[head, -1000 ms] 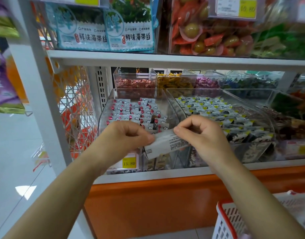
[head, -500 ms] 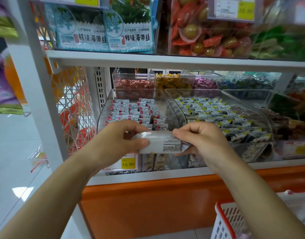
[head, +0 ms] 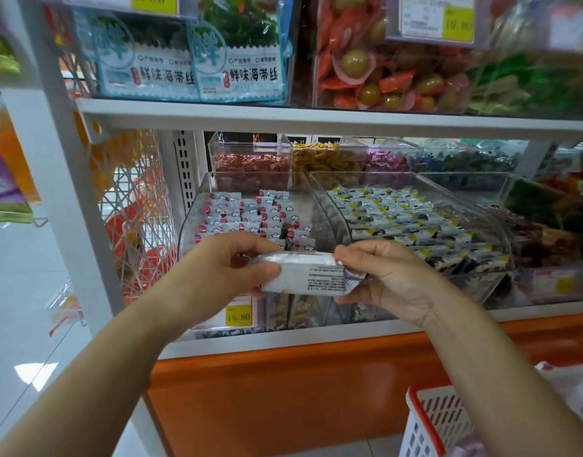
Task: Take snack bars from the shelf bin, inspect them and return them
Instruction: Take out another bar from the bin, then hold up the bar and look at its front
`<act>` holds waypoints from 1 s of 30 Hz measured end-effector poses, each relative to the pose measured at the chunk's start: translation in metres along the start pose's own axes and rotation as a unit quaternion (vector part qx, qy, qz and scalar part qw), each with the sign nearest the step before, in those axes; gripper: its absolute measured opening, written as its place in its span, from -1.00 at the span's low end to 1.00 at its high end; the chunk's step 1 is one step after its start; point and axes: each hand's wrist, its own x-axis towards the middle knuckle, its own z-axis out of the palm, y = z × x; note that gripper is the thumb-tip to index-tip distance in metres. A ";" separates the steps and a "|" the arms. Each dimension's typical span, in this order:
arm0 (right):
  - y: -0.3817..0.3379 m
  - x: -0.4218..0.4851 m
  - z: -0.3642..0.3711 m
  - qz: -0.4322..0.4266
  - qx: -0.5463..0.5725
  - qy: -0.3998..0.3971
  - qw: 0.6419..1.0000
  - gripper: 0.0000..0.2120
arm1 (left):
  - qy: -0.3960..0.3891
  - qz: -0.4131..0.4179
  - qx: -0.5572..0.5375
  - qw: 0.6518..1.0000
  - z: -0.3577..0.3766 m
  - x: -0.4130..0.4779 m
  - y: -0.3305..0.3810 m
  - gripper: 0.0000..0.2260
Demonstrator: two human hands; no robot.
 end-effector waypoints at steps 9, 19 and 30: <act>0.008 0.005 0.010 -0.124 0.009 0.056 0.991 -0.70 | 0.125 0.033 0.009 0.992 0.008 0.005 -0.003 -0.90; 0.016 0.014 0.035 -0.263 -0.274 0.124 0.917 -0.53 | 0.216 0.054 0.100 0.970 0.016 0.018 0.000 -0.83; -0.041 0.112 0.025 -0.273 -0.316 0.223 0.881 -0.78 | 0.088 0.007 0.439 0.894 -0.023 0.118 -0.030 -0.62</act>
